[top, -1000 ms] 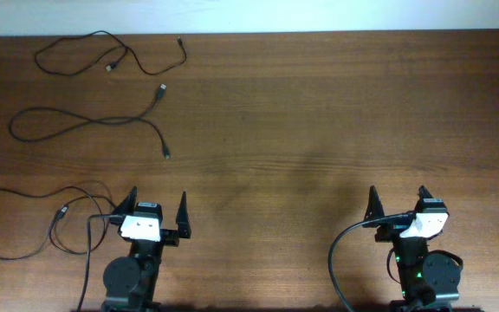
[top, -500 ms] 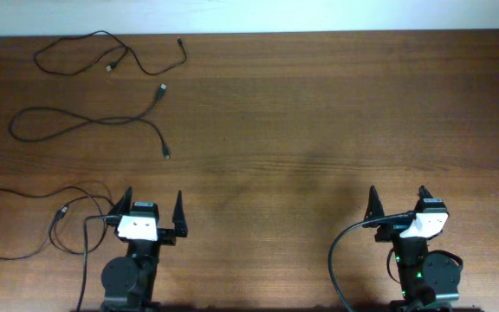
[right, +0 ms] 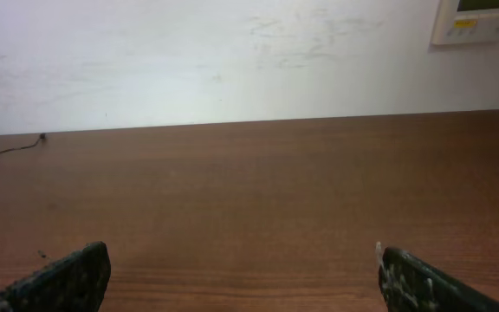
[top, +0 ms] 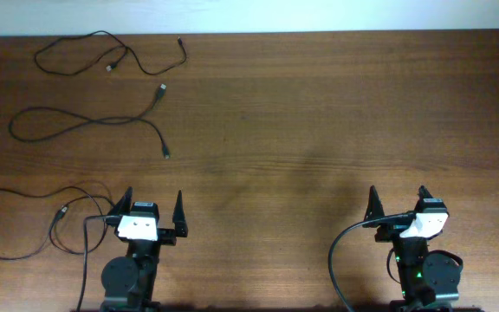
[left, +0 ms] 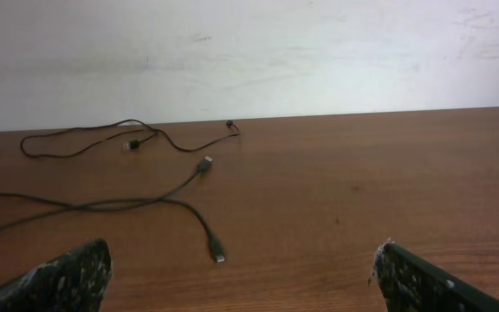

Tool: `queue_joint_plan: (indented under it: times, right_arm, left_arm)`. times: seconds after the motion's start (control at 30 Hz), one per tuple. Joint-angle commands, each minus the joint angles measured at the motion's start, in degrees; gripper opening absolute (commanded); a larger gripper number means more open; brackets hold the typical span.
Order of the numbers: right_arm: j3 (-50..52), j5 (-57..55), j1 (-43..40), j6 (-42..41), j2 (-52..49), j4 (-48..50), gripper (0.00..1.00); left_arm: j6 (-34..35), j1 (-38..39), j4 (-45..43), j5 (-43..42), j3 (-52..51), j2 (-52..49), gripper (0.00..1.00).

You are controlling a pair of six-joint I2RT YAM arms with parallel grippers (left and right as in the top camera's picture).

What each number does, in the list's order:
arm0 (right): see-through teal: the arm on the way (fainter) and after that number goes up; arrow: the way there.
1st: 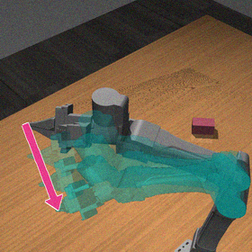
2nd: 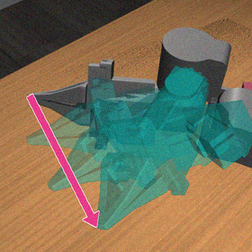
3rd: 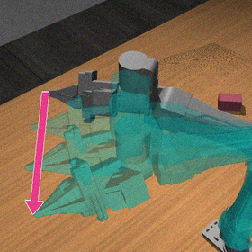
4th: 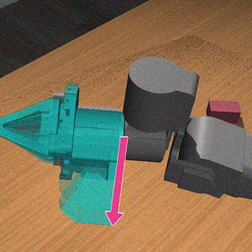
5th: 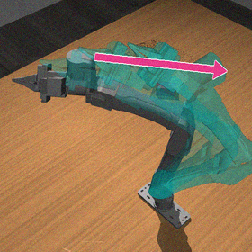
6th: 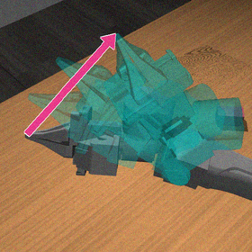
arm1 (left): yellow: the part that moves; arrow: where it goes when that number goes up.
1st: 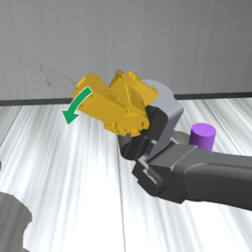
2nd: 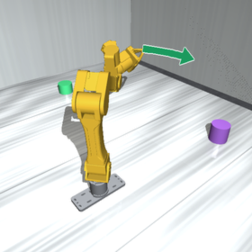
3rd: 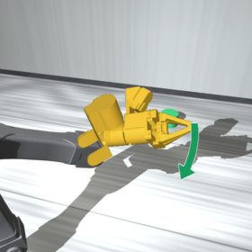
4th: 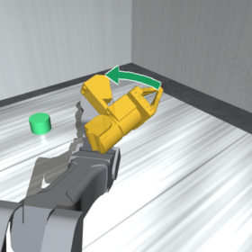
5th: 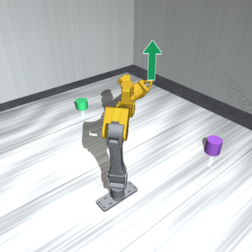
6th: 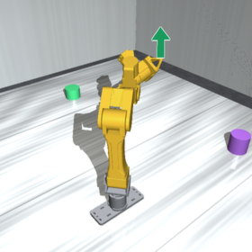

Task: Untangle cables

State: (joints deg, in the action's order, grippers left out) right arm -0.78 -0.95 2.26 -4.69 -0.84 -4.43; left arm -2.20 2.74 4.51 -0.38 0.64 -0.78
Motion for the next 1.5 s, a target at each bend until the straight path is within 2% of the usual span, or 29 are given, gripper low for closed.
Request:
queue_joint_plan:
  times: [0.0,0.17,1.47]
  right_arm:
    - [0.46,0.33,-0.42,0.0,0.52,-0.22,0.99]
    - [0.46,0.33,-0.42,0.0,0.52,-0.22,0.98]
    - [0.46,0.33,-0.42,0.0,0.66,-0.22,0.98]
  left_arm:
    - [-0.9,-0.28,0.55,0.42,-0.17,0.48,0.99]
    - [0.94,-0.28,0.55,0.2,-0.15,0.44,0.99]
    - [0.87,-0.28,0.31,0.22,-0.15,0.44,0.99]
